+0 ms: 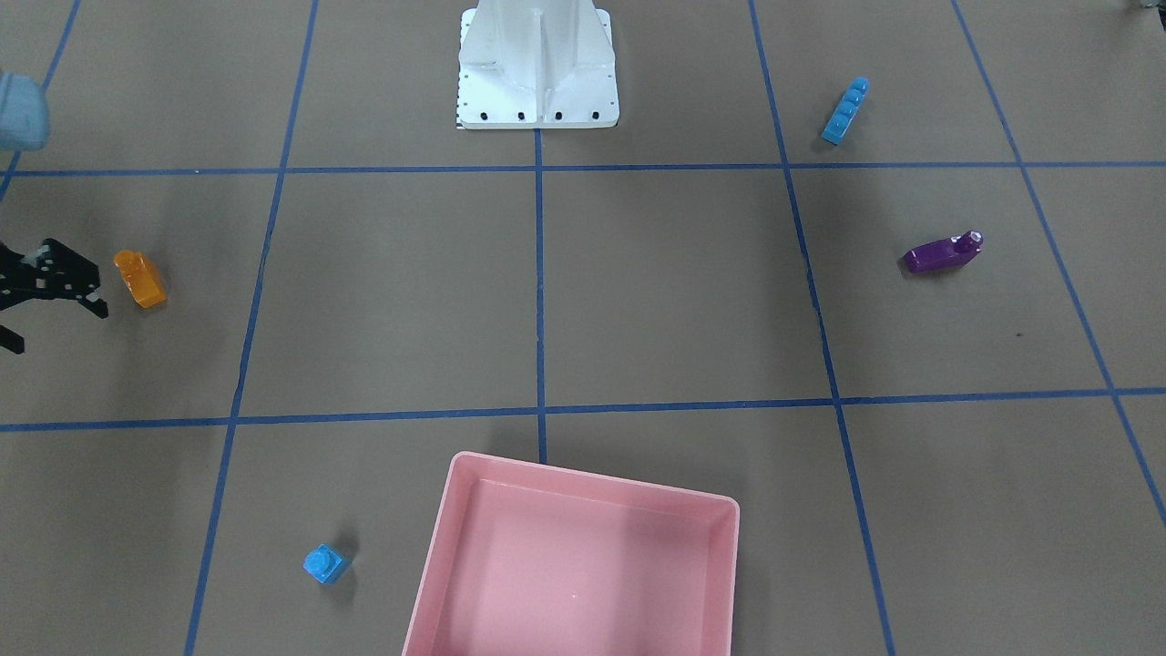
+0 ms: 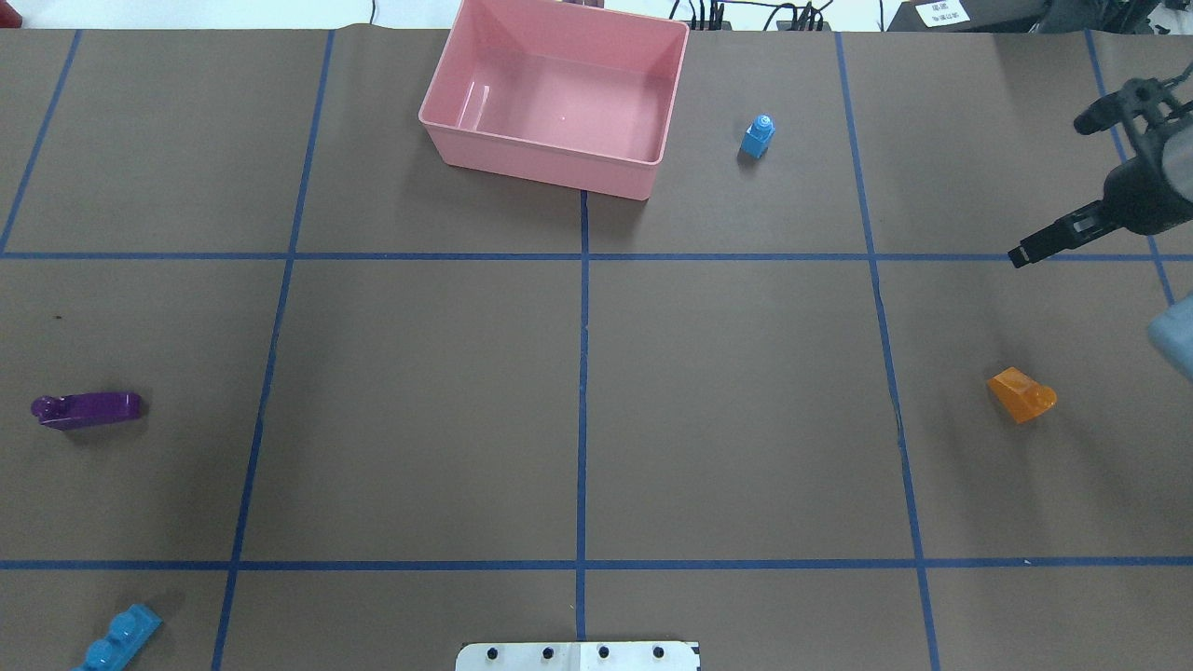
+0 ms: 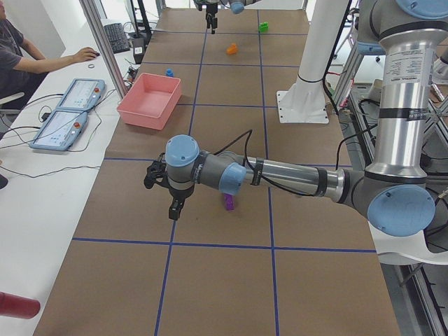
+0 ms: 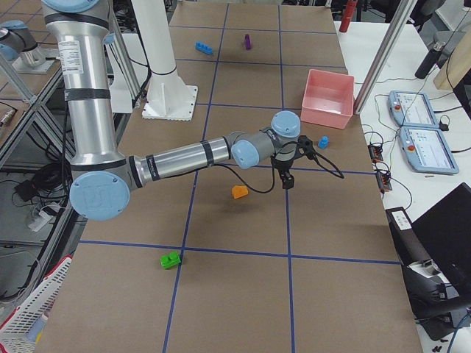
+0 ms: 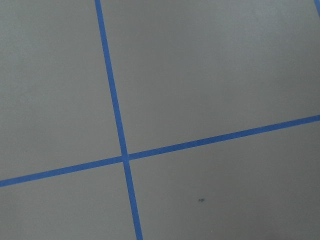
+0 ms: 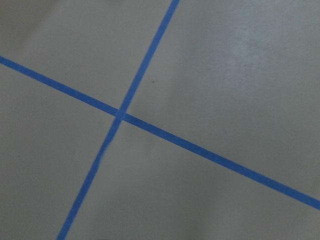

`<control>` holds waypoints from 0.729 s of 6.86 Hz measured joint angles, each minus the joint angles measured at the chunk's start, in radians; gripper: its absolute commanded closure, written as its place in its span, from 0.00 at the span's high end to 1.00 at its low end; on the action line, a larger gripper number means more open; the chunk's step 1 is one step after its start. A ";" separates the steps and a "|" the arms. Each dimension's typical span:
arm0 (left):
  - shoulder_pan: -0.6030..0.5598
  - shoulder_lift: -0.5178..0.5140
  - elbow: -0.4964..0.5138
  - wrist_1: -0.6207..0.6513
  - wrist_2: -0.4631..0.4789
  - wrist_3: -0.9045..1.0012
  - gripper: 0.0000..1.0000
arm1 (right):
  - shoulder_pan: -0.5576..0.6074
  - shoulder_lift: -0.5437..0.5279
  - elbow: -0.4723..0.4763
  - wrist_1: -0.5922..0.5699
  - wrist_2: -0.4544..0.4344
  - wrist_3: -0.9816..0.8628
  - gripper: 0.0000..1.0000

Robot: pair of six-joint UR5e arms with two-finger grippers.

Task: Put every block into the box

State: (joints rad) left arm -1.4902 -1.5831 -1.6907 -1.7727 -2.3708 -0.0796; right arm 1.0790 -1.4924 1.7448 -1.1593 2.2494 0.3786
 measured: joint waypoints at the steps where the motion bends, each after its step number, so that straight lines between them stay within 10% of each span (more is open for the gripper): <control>1: 0.007 -0.004 0.003 -0.002 0.001 0.000 1.00 | -0.063 -0.017 0.004 0.081 -0.030 0.091 1.00; 5: 0.012 -0.006 0.006 -0.007 -0.001 0.000 1.00 | -0.180 -0.164 0.029 0.123 -0.030 0.147 1.00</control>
State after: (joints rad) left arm -1.4779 -1.5891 -1.6843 -1.7792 -2.3722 -0.0795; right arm 0.8995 -1.6565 1.7743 -1.0367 2.2192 0.5252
